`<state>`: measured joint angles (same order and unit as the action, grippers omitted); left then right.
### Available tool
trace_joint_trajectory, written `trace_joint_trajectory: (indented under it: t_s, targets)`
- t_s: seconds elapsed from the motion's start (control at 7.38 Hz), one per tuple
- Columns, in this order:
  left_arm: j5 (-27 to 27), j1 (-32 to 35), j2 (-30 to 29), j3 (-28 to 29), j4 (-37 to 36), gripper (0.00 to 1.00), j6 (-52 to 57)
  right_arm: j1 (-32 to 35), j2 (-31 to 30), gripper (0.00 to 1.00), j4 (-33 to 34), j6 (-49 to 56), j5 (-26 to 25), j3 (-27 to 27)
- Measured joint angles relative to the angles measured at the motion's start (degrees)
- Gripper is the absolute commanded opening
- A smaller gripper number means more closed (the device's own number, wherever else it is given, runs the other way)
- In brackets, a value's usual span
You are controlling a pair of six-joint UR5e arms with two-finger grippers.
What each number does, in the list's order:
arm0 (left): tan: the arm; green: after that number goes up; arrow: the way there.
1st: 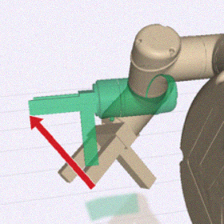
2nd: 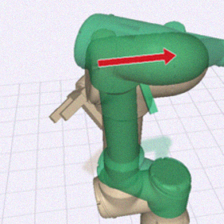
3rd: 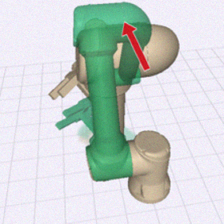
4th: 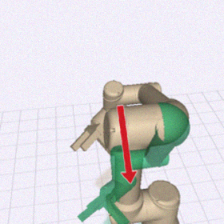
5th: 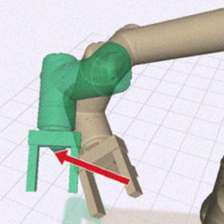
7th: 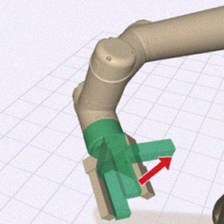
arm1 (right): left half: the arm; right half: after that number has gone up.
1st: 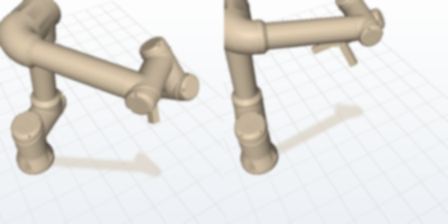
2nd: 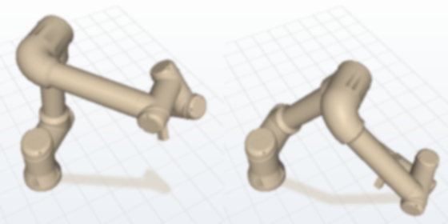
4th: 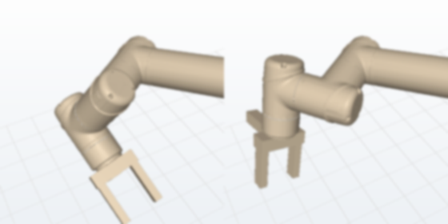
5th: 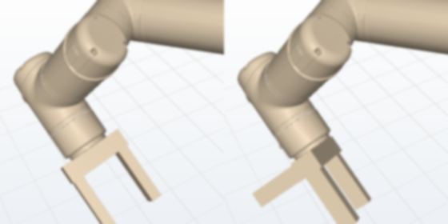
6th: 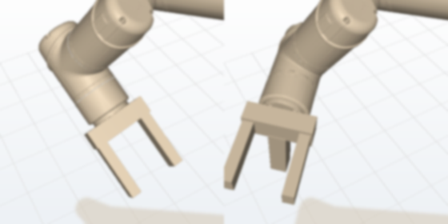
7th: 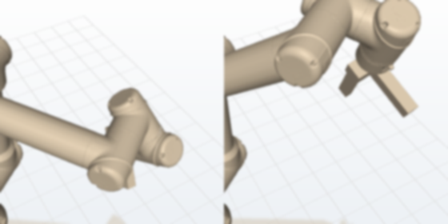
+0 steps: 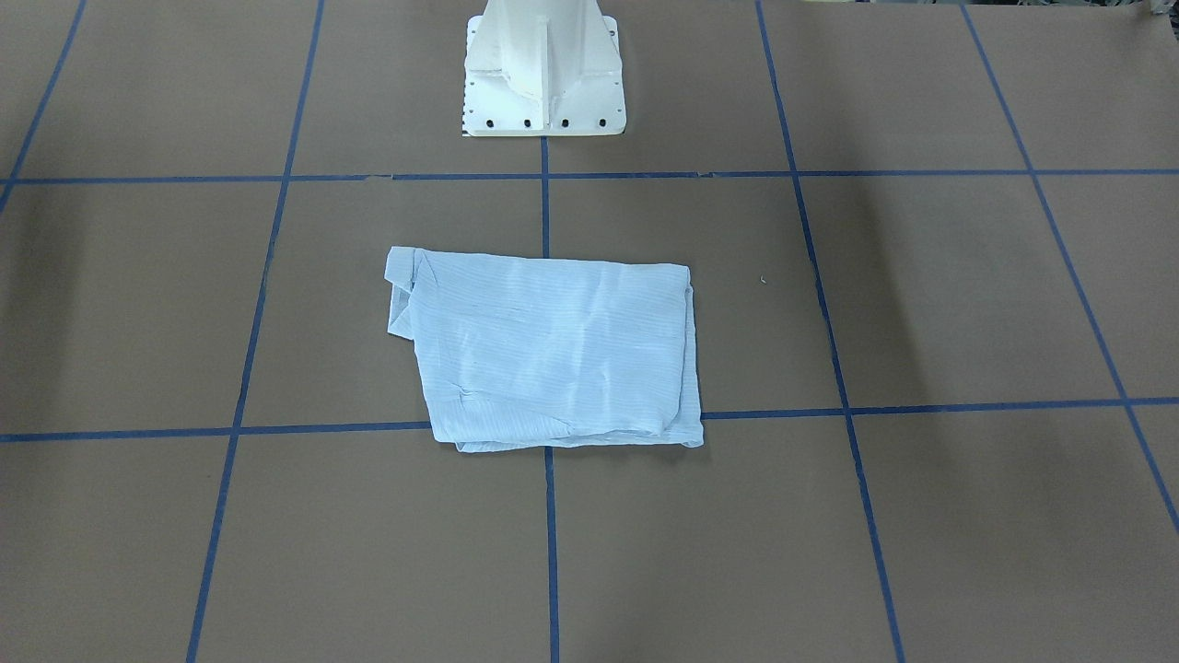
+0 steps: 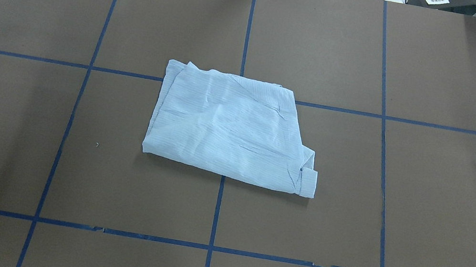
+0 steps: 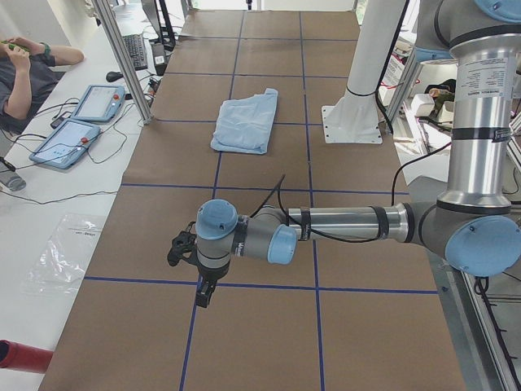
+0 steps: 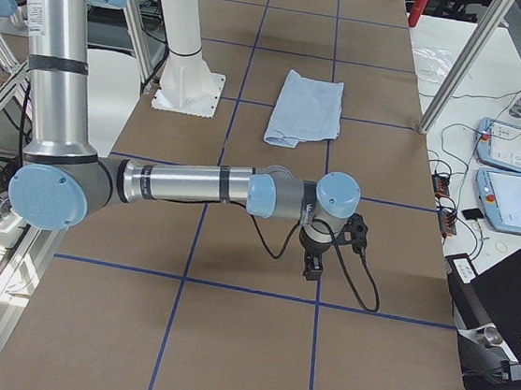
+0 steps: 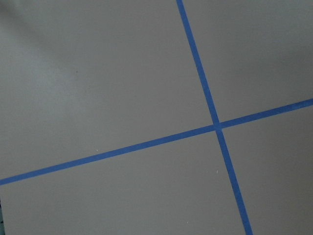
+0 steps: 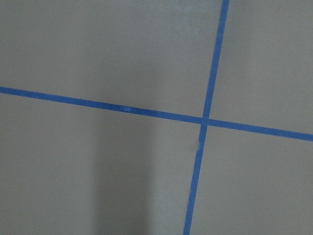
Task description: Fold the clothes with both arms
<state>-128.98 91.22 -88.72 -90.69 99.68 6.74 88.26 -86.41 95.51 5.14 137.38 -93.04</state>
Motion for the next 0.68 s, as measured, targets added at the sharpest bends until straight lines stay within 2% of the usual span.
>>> trace_joint_trajectory:
  t_s: [0.27, 0.68]
  targets:
    - [-0.2, 0.0, 0.3, -4.1, -8.4, 1.0, 0.4, 3.0, -2.4, 1.0, 0.2, -1.3, 2.0, 0.2]
    - [-0.4, 0.0, 0.6, -4.8, -11.0, 1.0, 0.7, 4.7, -5.5, 1.0, 0.2, -1.4, 4.1, 0.2]
